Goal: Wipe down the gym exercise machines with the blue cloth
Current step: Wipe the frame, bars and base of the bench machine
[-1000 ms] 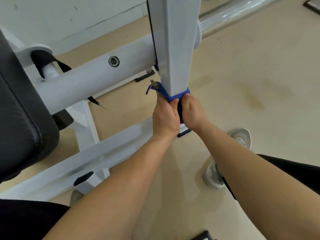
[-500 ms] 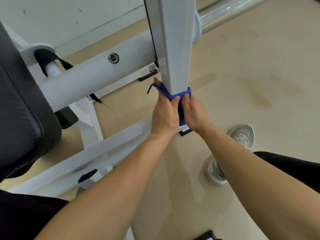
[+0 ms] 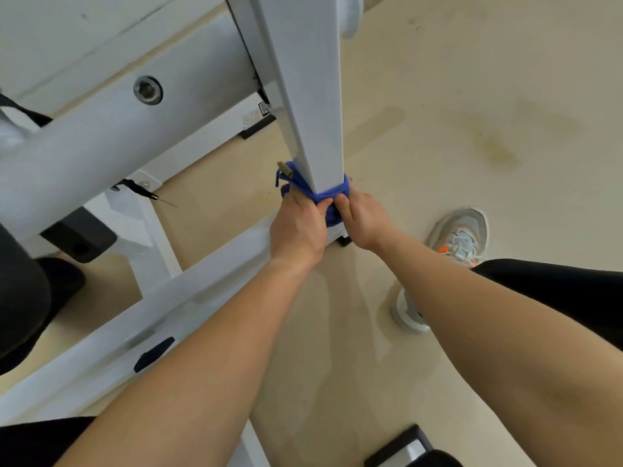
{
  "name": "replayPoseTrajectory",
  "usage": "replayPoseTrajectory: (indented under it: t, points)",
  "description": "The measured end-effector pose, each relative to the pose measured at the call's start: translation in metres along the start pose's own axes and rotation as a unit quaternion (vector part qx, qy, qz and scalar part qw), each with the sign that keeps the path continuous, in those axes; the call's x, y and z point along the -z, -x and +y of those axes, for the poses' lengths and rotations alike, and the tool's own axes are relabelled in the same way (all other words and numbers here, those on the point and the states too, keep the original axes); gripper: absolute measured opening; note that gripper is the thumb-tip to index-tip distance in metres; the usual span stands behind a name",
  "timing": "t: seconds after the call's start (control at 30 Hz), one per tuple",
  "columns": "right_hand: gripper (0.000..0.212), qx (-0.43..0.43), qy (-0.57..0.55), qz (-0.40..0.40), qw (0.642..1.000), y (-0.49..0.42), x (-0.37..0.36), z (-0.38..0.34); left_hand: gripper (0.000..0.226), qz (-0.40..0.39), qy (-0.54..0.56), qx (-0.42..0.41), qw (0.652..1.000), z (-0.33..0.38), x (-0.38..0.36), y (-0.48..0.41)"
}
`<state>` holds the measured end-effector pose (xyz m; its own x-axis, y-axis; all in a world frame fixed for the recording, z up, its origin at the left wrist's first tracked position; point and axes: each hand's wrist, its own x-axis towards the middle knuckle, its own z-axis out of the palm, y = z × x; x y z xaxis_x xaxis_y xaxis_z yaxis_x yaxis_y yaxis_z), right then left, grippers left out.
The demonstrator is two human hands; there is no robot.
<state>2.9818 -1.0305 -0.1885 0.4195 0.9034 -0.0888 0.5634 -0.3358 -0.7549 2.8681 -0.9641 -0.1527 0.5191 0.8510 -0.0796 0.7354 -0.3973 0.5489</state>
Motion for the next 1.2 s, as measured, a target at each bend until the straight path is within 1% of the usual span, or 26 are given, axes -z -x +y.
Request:
replayPoseTrajectory:
  t: [0.07,0.13,0.23,0.3,0.4,0.47,0.57,0.63,0.7,0.8,0.93,1.0,1.1,1.13,1.2]
  points:
    - [0.048,-0.006,0.011,0.009,1.0,0.001,-0.005,0.003,0.044,-0.003,-0.057,-0.038,0.998,-0.005,-0.001,0.0]
    - [0.045,-0.012,0.02,0.014,1.0,0.001,-0.006,0.001,0.045,-0.001,-0.078,-0.062,0.995,-0.006,-0.001,0.002]
    - [0.04,-0.053,0.024,-0.009,0.998,0.003,-0.003,-0.003,0.056,-0.008,-0.03,-0.015,0.999,-0.002,0.001,0.007]
    - [0.04,-0.079,-0.008,-0.005,0.997,0.009,-0.003,-0.008,0.055,-0.01,-0.013,0.005,1.0,0.0,0.003,0.01]
    - [0.029,-0.114,-0.091,0.029,0.989,0.023,-0.009,-0.024,0.038,-0.007,-0.017,0.001,1.0,0.0,0.015,0.016]
    - [0.025,-0.139,-0.174,0.063,0.973,0.029,-0.011,-0.039,0.03,-0.003,-0.014,0.003,1.0,0.003,0.024,0.021]
    - [0.029,-0.164,-0.275,0.1,0.942,0.032,-0.021,-0.058,0.029,-0.032,0.02,0.017,0.999,0.01,0.037,0.021]
    - [0.03,-0.155,-0.298,0.124,0.934,0.034,-0.03,-0.062,0.026,-0.052,0.029,0.01,0.998,0.007,0.045,0.014]
    - [0.031,-0.139,-0.298,0.136,0.935,0.033,-0.035,-0.059,0.025,-0.075,0.036,0.0,0.997,0.003,0.052,0.004]
    - [0.029,-0.141,-0.272,0.134,0.942,0.028,-0.036,-0.048,0.022,-0.106,0.062,-0.013,0.992,-0.003,0.058,-0.012]
    - [0.032,-0.138,-0.262,0.133,0.946,0.02,-0.044,-0.039,0.02,-0.131,0.12,-0.006,0.984,-0.01,0.054,-0.027]
    - [0.036,-0.129,-0.278,0.161,0.938,0.02,-0.056,-0.042,0.02,-0.134,0.134,-0.008,0.982,-0.014,0.052,-0.032]
    - [0.049,-0.127,-0.294,0.195,0.927,0.02,-0.076,-0.054,0.02,-0.123,0.153,-0.013,0.98,-0.017,0.051,-0.035]
    - [0.05,-0.135,-0.302,0.2,0.922,0.02,-0.078,-0.058,0.02,-0.117,0.165,-0.011,0.979,-0.018,0.05,-0.035]
    - [0.044,-0.145,-0.315,0.202,0.916,0.018,-0.076,-0.06,0.019,-0.107,0.178,-0.008,0.978,-0.019,0.047,-0.031]
